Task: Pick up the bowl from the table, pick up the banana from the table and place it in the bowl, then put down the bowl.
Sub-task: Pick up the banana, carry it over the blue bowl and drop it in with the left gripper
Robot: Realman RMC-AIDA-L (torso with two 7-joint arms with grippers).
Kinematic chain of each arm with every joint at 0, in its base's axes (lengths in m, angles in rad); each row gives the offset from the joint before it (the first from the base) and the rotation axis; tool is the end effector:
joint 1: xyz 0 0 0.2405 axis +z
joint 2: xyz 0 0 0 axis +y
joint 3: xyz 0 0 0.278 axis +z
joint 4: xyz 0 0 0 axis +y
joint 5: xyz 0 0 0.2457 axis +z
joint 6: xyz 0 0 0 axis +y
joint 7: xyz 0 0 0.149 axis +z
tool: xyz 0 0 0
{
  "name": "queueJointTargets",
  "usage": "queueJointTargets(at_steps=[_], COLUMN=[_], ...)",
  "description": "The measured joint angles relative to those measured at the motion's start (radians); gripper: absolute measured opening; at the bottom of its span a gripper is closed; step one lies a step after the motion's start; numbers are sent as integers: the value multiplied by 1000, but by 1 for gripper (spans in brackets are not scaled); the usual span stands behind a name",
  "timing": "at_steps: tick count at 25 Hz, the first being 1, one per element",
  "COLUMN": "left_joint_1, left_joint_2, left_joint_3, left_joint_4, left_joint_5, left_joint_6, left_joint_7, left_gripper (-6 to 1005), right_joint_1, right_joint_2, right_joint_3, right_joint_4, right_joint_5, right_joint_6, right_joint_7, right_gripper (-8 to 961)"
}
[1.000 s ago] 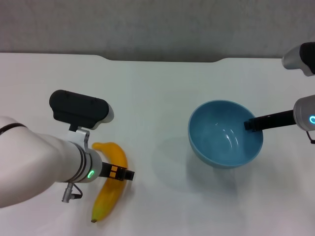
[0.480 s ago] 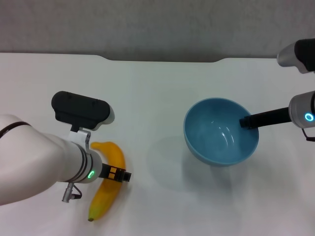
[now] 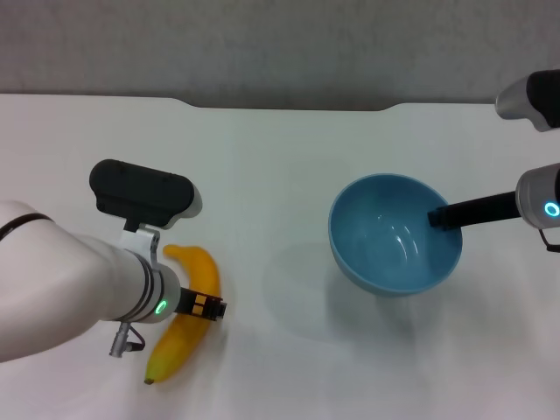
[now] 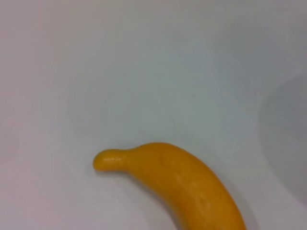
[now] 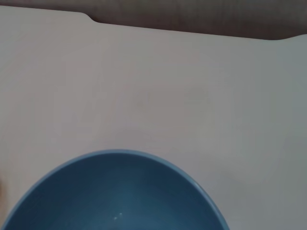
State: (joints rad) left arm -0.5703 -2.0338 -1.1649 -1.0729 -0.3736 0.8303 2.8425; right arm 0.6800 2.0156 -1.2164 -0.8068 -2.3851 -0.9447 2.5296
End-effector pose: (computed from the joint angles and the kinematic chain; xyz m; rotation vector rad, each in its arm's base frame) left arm -0.2318 0.4085 -0.1209 -2.0888 -1.1890 0.2652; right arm 0.2721 0.4738 -0.0194 -2.2207 1.2297 -0.0084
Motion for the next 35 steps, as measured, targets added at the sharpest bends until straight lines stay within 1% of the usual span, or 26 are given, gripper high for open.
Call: queueJointTargets(at_steps=[3, 5, 7, 9, 10, 11, 12, 15, 19, 23, 29, 32, 35], left_joint_1=[2, 5, 25, 55, 95, 95, 108, 120, 118, 94, 96, 101, 100], left_joint_2=[3, 10, 18, 21, 19, 19, 15, 6, 5, 3, 2, 2, 1], left_joint_3=[-7, -28, -56, -79, -95, -95, -96, -80, -45, -5, 19, 30, 47], left_joint_4=[-18, -63, -152, -249, -362, -362, -402, -462, -498, -503, -481, -450, -430], left_joint_5=[2, 8, 32, 61, 96, 96, 110, 122, 102, 94, 55, 33, 30], left_joint_6=[1, 10, 19, 21, 17, 17, 9, -25, -61, -80, -178, -243, -273], left_joint_7=[0, 0, 0, 0, 0, 0, 0, 0, 0, 0, -2, -2, -2], left_gripper=[509, 509, 508, 509, 509, 509, 509, 509, 508, 508, 510, 514, 517], right_joint_1=[-3, -10, -18, -21, -20, -18, -15, 2, 56, 115, 133, 137, 143], right_joint_2=[0, 0, 0, -1, -1, -1, -1, -1, -1, 0, 0, 0, 0], right_joint_3=[0, 0, 0, -1, -2, -6, -14, -51, -91, -103, -107, -107, -109], right_joint_4=[4, 6, 6, 9, 11, 14, 19, 49, 119, 197, 199, 197, 195], right_joint_5=[0, 0, 0, 0, 0, 0, 9, 52, 88, 90, 110, 114, 115], right_joint_6=[0, -4, -10, -11, -12, -12, -12, -8, -1, 2, 2, 3, 2], right_joint_7=[0, 0, 0, 1, 1, 1, 2, 3, 9, 17, 18, 23, 26], right_gripper=[26, 26, 25, 25, 25, 25, 25, 25, 25, 25, 25, 25, 25])
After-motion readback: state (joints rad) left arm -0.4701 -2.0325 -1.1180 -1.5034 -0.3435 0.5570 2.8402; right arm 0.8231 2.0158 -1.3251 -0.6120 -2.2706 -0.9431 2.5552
